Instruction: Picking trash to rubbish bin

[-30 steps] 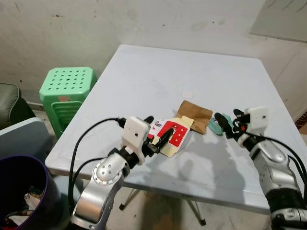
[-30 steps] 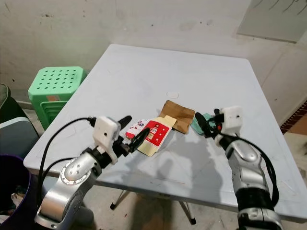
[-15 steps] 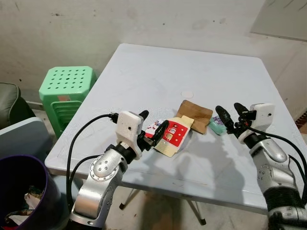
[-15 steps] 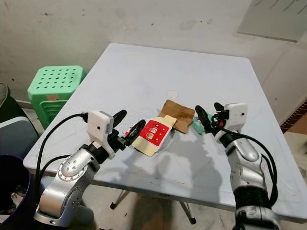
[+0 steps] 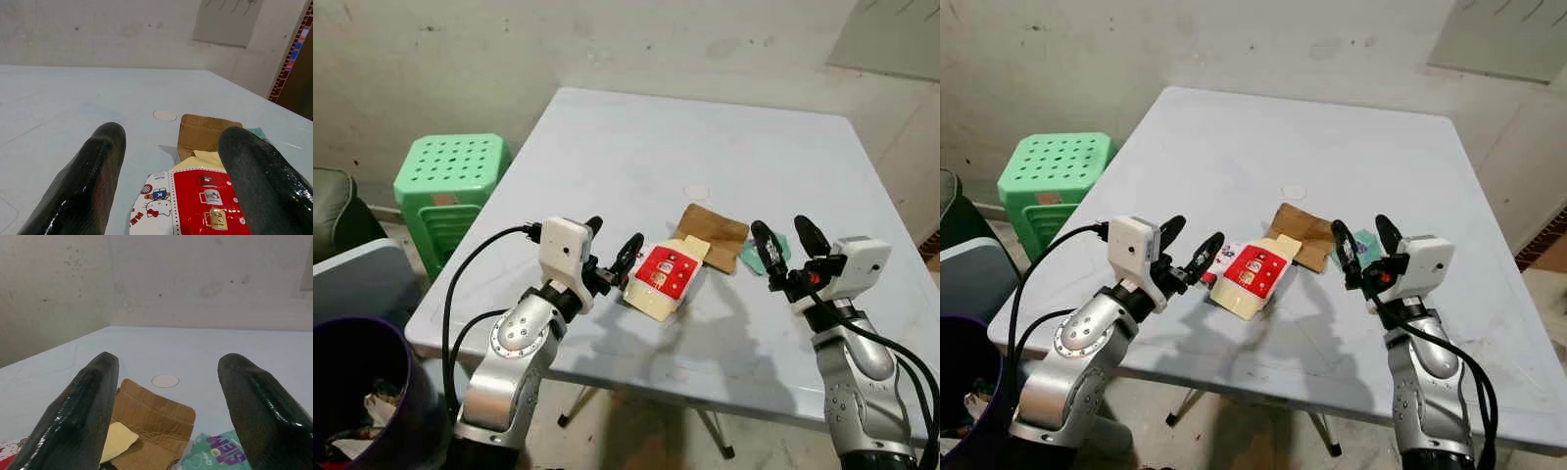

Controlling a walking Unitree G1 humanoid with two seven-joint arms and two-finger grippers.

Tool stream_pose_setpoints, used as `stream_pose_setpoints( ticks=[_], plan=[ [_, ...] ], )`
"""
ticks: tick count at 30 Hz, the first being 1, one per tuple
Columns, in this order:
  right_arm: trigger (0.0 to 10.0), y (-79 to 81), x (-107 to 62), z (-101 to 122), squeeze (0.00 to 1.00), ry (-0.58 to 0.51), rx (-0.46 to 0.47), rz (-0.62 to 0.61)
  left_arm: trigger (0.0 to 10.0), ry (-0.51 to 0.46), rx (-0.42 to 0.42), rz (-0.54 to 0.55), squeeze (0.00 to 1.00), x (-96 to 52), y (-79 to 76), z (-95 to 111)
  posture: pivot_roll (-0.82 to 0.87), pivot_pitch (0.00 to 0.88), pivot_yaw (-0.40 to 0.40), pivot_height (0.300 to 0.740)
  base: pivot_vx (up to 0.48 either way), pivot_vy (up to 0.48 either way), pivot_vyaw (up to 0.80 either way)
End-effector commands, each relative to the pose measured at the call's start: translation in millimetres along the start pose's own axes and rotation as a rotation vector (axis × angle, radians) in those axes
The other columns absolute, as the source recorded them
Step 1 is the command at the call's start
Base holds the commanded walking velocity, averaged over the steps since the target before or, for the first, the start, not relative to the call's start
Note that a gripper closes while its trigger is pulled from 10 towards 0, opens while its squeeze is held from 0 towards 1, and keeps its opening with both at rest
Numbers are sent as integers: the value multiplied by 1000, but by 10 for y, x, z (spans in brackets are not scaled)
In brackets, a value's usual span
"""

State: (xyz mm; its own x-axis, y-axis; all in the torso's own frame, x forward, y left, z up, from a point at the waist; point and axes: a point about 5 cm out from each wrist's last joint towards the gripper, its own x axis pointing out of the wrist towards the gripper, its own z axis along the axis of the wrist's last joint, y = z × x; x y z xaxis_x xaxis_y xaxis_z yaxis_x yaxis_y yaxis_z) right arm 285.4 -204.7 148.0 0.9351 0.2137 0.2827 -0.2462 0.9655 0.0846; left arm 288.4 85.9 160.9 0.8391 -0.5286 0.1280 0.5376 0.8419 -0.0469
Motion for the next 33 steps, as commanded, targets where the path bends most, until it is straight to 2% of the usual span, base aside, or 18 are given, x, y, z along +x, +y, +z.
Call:
stream_pose_setpoints(
  ticks=[1,9,10,13,14,22,24,26,33],
  plan=[
    [10000,-2,-37,37,0,2,0,-10,10000,-3,-5,-1,0,22,-1,2,-43,118,-34,740,0,-480,0],
    [10000,28,-91,66,0,24,8,-14,10000,3,-23,-3,0,30,-11,-16,-45,120,-37,740,0,-442,0],
    [10000,30,-95,64,0,29,8,-13,10000,-13,-62,0,0,25,-17,-8,-44,122,-40,740,0,0,0],
    [10000,33,-97,65,0,38,8,-12,10000,-24,-95,25,0,28,-4,0,-42,124,-42,740,0,0,0],
    [10000,34,-96,68,0,45,6,-11,10000,-17,-70,52,0,37,15,-3,-42,124,-43,740,0,0,0],
    [10000,24,-77,41,0,116,-2,8,10000,11,-57,69,0,37,22,-28,-42,124,-49,740,0,0,0],
    [10000,-2,-69,13,0,151,6,1,10000,17,-55,61,0,30,12,-35,-44,126,-48,740,0,0,0],
    [10000,-46,-54,-11,0,186,-11,12,10000,27,-20,32,0,4,-23,-49,-45,127,-49,740,0,0,0],
    [10000,-187,23,-79,0,244,-46,27,10000,52,-16,-15,0,-61,-110,-116,-44,132,-51,740,0,0,0]
  ],
)
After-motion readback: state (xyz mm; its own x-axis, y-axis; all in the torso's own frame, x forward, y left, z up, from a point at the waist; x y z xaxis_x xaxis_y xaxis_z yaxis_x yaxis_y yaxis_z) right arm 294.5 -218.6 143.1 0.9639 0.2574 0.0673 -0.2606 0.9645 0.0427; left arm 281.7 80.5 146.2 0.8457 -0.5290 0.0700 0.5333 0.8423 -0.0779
